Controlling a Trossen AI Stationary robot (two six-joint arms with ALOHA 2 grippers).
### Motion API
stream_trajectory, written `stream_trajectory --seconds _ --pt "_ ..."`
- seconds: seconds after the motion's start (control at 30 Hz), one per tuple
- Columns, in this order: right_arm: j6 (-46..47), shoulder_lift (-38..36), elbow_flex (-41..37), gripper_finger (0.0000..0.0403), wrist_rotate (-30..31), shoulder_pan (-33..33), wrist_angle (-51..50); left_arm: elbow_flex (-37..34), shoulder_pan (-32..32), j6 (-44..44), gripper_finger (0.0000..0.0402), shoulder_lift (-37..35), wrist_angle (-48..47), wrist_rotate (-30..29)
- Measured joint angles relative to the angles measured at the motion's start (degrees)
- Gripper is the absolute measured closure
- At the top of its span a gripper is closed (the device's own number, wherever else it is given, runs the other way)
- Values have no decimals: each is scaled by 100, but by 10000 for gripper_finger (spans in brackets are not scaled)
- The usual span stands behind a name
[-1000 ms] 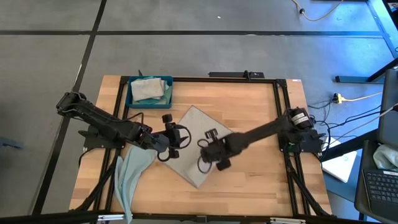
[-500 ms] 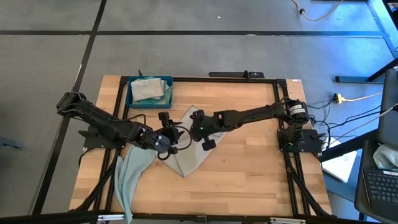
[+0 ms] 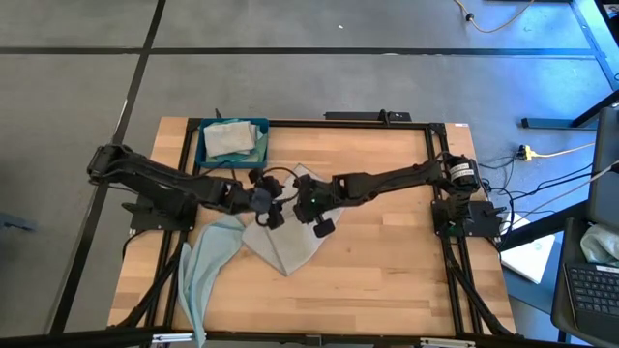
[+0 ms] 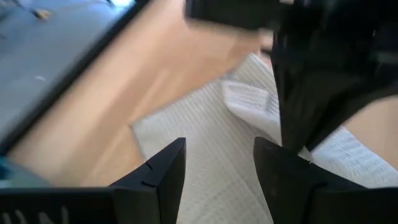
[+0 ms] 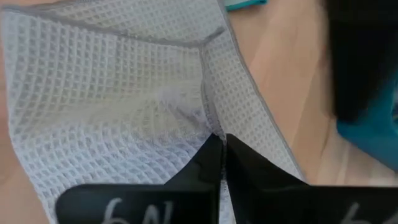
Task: Fold microfiber towels
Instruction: Fold the gray towel
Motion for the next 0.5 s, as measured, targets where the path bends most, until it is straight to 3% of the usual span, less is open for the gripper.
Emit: stream_trajectory --seconds 0.17,0.33,0.5 --pt "7 2 0 397 7 -4 -126 -794 446 -20 223 0 1149 946" --pt "9 2 0 386 4 -12 -180 -1437 890 -79 223 0 2399 2388" --pt "-152 2 0 376 7 -15 -225 -1720 1268 -75 223 0 2646 3542"
